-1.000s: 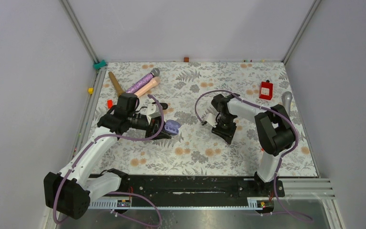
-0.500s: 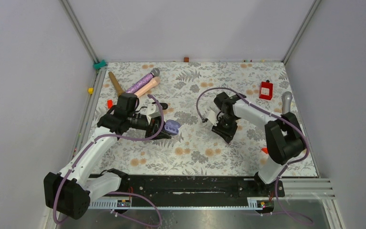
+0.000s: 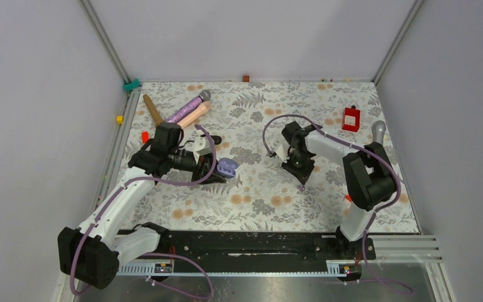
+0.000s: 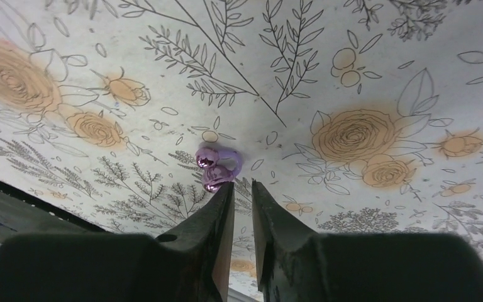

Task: Insert the wireless bluetooth earbuds into the charging case
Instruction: Pick up the earbud from the center of the board.

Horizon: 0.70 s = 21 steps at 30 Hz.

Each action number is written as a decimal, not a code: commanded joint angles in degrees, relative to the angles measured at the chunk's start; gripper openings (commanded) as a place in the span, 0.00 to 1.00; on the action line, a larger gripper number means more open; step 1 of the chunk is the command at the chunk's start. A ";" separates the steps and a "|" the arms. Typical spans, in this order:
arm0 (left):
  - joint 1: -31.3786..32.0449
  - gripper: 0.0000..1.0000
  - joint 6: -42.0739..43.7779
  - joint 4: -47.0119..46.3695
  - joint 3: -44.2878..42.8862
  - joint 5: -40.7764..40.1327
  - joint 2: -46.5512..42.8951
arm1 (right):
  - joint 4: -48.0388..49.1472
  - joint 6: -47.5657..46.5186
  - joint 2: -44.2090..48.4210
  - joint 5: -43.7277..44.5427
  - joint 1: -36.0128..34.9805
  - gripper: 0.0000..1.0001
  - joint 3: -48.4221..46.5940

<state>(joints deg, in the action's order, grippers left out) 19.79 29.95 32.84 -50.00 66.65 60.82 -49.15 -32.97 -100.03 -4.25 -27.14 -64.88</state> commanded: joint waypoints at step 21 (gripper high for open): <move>-0.58 0.00 0.72 -2.26 -0.10 2.27 -2.63 | -4.83 9.78 -2.06 -6.52 -1.52 0.24 -0.03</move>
<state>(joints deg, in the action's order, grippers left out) 19.53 29.98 32.86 -50.00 66.65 59.59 -52.03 -25.15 -103.68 -6.61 -28.16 -64.07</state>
